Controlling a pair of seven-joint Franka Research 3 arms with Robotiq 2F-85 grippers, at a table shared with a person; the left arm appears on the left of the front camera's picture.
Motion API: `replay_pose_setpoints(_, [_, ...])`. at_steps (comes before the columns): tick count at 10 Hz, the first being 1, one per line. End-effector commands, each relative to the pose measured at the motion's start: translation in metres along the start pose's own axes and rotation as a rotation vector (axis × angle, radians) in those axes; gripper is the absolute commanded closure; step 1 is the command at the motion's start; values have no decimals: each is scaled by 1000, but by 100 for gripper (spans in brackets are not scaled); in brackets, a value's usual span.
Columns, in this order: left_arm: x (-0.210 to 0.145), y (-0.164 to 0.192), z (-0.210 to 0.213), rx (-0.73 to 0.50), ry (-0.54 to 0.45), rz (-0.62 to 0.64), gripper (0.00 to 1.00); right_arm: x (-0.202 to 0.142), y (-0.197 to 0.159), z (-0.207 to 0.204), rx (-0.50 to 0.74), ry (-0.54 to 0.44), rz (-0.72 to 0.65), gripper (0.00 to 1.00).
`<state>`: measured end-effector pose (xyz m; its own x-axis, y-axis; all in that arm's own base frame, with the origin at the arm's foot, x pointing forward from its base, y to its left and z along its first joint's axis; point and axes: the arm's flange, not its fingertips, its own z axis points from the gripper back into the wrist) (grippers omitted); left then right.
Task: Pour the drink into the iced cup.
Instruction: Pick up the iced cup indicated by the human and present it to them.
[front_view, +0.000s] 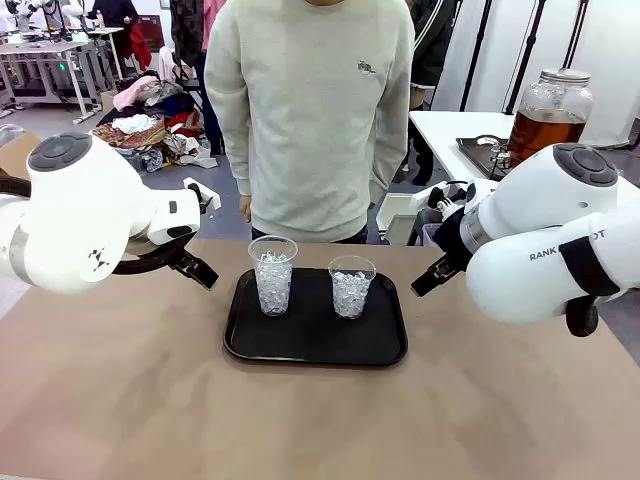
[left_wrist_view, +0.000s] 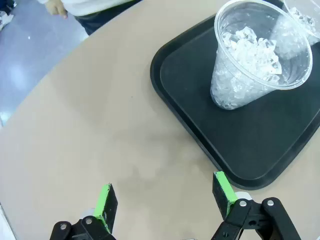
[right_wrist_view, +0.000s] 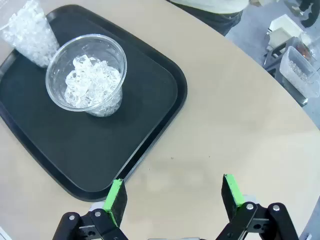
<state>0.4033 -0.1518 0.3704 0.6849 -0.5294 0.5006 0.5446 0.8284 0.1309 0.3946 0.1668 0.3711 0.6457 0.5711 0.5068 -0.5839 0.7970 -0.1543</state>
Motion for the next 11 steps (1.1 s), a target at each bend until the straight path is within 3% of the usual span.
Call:
replay_pose_setpoints(1, [0, 0, 0, 0, 0, 0, 0, 0, 0, 0, 0, 0, 0, 0])
replay_pose_setpoints(11, [0, 0, 0, 0, 0, 0, 0, 0, 0, 0, 0, 0, 0, 0])
